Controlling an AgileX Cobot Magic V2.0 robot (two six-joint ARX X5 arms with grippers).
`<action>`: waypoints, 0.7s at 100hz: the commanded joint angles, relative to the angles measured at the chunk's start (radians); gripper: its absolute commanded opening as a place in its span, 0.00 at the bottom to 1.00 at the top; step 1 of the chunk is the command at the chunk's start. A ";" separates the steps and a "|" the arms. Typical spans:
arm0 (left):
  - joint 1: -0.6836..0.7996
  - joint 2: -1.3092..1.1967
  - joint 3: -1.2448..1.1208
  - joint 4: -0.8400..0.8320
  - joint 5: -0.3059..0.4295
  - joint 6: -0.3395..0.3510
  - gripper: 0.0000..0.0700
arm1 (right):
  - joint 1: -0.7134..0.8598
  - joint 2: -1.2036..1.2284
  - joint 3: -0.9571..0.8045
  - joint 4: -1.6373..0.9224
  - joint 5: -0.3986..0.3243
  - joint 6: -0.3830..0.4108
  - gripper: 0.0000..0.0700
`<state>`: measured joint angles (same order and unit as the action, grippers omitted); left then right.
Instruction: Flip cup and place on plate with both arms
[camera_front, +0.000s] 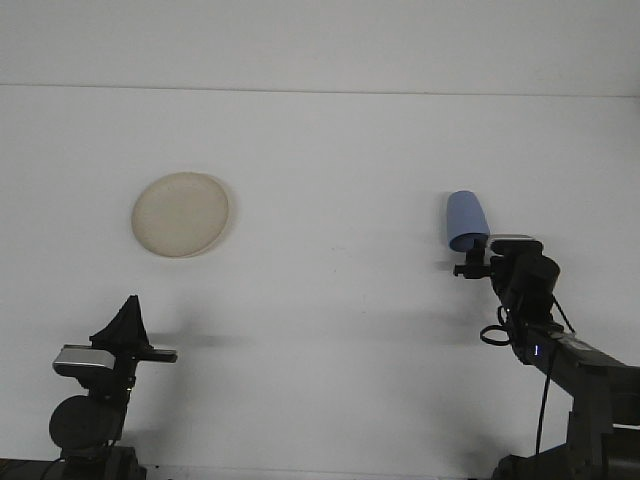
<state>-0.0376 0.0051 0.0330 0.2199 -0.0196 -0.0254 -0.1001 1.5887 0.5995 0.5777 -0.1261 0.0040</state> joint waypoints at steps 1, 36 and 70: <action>0.000 -0.001 -0.019 0.011 0.004 -0.006 0.02 | -0.006 0.039 0.041 0.018 -0.023 -0.006 0.60; 0.000 -0.001 -0.019 0.011 0.004 -0.006 0.02 | -0.011 0.186 0.166 0.017 -0.069 -0.012 0.52; 0.000 -0.001 -0.019 0.011 0.004 -0.006 0.02 | -0.011 0.198 0.167 0.024 -0.118 -0.038 0.00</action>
<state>-0.0376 0.0051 0.0330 0.2199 -0.0196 -0.0254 -0.1116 1.7641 0.7609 0.6117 -0.2470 -0.0193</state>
